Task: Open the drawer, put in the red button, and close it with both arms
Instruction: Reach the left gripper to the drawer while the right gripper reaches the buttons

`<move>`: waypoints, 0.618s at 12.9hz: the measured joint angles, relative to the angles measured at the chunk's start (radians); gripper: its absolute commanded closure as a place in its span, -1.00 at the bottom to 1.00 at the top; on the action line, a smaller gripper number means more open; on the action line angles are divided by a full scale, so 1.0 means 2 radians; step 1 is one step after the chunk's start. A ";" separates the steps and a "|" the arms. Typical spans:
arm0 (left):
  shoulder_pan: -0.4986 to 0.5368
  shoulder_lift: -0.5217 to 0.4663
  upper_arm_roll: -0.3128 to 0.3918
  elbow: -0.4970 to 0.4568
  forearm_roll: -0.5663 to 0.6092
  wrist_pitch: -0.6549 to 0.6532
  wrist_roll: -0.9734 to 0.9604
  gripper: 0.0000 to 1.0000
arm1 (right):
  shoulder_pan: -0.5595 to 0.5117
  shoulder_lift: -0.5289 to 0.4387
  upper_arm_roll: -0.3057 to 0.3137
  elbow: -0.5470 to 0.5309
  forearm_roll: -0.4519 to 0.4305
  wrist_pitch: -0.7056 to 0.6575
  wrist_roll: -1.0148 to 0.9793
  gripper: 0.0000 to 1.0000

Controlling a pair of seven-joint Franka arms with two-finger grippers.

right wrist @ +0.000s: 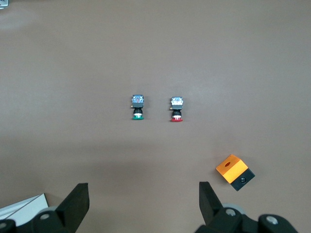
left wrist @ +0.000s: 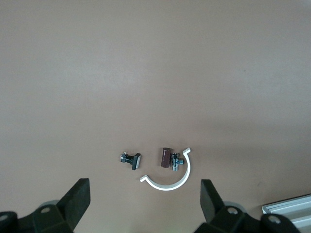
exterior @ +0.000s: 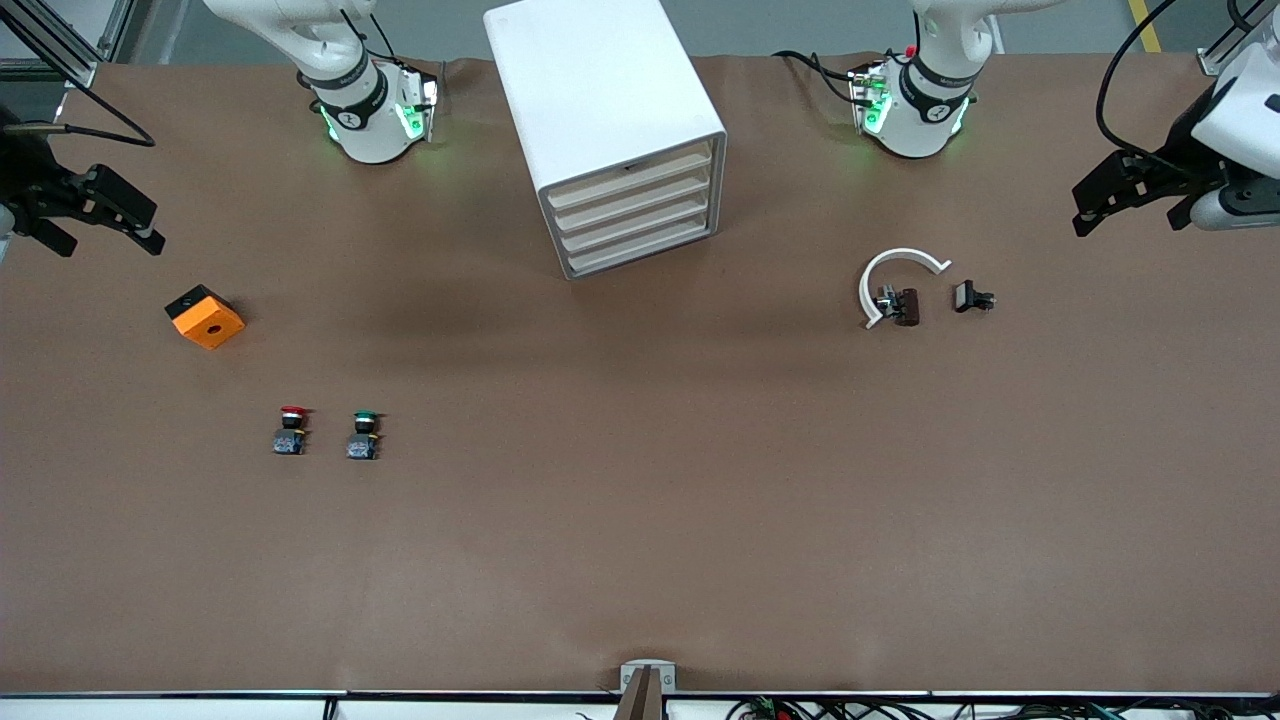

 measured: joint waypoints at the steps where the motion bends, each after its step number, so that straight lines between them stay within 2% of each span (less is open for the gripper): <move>1: 0.001 0.001 0.000 0.000 0.000 0.000 0.000 -1.00 | 0.000 0.000 0.000 0.000 0.000 -0.001 0.000 -1.00; 5: 0.001 0.013 0.000 0.001 0.000 -0.004 0.000 -1.00 | 0.000 -0.006 0.001 0.012 0.000 -0.021 0.000 -1.00; 8: -0.001 0.055 -0.002 0.006 0.000 -0.004 0.000 -1.00 | 0.000 -0.008 0.001 0.014 0.000 -0.027 0.000 -1.00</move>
